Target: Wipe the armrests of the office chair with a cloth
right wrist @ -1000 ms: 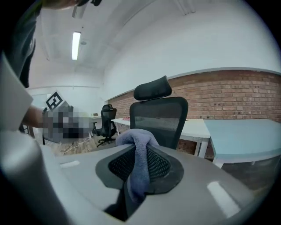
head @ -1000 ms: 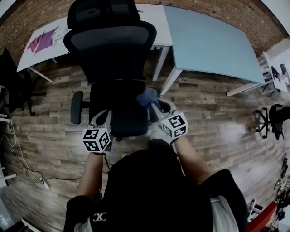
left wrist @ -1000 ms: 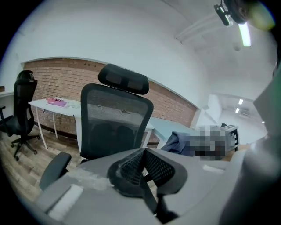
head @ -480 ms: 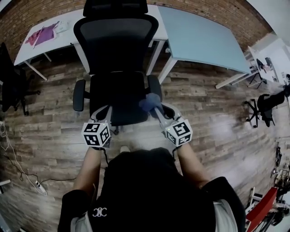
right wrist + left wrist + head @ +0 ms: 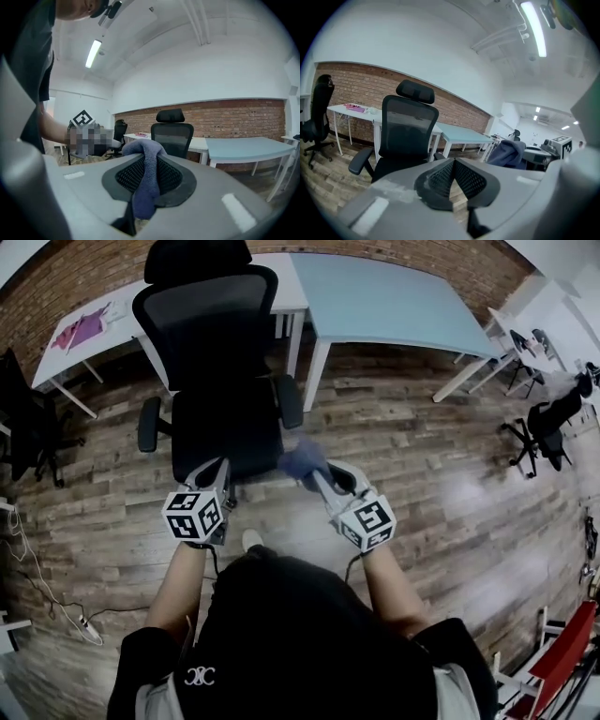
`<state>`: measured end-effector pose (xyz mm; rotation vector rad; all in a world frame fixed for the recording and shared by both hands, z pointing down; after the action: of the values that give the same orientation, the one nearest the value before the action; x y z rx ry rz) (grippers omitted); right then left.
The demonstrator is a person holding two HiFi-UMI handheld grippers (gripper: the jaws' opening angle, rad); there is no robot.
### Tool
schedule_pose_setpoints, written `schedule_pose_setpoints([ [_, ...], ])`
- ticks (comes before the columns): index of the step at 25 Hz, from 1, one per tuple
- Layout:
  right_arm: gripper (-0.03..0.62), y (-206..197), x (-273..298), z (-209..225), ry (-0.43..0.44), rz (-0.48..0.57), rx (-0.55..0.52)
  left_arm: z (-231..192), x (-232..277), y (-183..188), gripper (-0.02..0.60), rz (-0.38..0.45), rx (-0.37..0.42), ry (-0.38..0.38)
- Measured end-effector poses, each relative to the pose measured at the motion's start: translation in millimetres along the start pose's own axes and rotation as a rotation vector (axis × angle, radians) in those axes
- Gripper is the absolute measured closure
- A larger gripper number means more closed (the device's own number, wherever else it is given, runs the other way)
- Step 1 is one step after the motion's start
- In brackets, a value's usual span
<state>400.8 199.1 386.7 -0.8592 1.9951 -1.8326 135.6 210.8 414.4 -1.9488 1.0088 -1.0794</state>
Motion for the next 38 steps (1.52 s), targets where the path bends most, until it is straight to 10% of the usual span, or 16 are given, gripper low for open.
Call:
schedule_pose_setpoints([
  [14,0.523,-20,-140,-96,-0.003,0.028,0.035,101,-151,-127,0.577,0.028,-0.001,0.162],
  [38,0.526,22,-124,-200,-0.029,0.009,0.035,19,-290,-137,0.577,0.054,-0.1,0.222],
])
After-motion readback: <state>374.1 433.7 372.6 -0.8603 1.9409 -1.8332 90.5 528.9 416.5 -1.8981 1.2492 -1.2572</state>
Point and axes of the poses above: the fingertips, and each gripper's own axes: x forward along the fingers, z to its right, y out of its top, the point moved 6 cm from there along -x, backward along the fingers, and after that the axes turned 8 degrees about -x, right-handed, at the moved point
